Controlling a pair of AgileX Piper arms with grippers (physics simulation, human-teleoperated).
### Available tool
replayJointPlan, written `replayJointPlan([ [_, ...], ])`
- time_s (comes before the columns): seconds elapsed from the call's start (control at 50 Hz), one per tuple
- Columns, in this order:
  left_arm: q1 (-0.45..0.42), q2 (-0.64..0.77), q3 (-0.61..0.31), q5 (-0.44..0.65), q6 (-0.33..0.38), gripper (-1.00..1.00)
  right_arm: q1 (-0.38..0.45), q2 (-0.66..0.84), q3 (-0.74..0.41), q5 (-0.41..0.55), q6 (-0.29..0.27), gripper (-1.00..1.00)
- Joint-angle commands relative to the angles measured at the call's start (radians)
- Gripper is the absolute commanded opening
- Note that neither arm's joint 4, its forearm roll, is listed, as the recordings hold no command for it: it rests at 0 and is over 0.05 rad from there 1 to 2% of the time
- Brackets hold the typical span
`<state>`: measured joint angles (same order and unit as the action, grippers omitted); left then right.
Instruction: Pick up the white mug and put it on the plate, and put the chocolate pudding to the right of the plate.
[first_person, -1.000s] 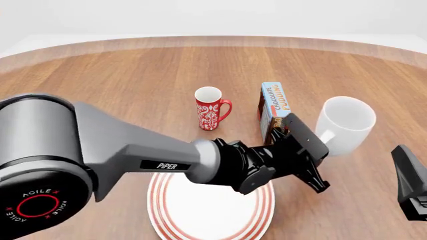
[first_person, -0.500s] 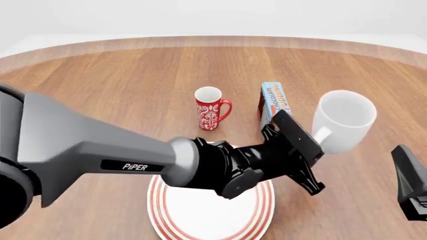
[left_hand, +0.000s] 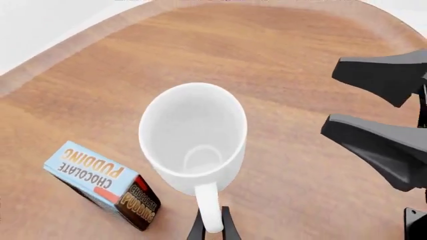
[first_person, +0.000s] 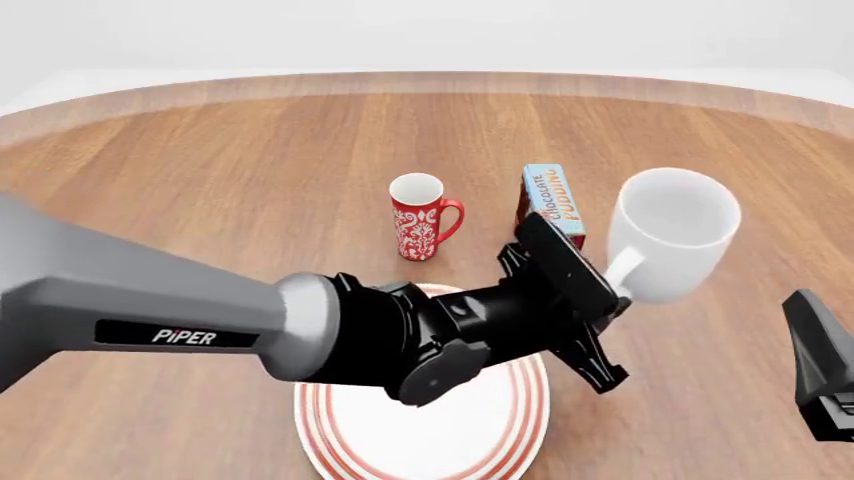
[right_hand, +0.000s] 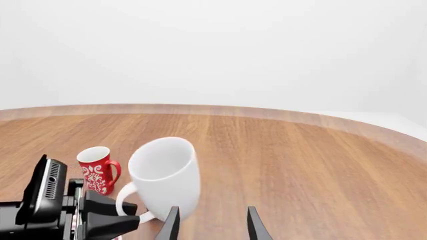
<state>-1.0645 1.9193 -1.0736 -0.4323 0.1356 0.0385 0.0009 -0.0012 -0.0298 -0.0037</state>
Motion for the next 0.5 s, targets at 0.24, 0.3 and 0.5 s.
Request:
replayJointPlan([
  [0.24, -0.018, -0.106, 0.119, -0.038, 0.009, -1.0, 0.0, 0.0, 0.0, 0.0, 0.0, 1.0],
  [0.3, -0.019, -0.118, 0.137, -0.041, 0.008, -1.0, 0.0, 0.0, 0.0, 0.0, 0.0, 1.0],
  [0.5, -0.006, -0.156, 0.193, -0.059, 0.005, -1.0, 0.0, 0.0, 0.0, -0.001, 0.0, 1.0],
])
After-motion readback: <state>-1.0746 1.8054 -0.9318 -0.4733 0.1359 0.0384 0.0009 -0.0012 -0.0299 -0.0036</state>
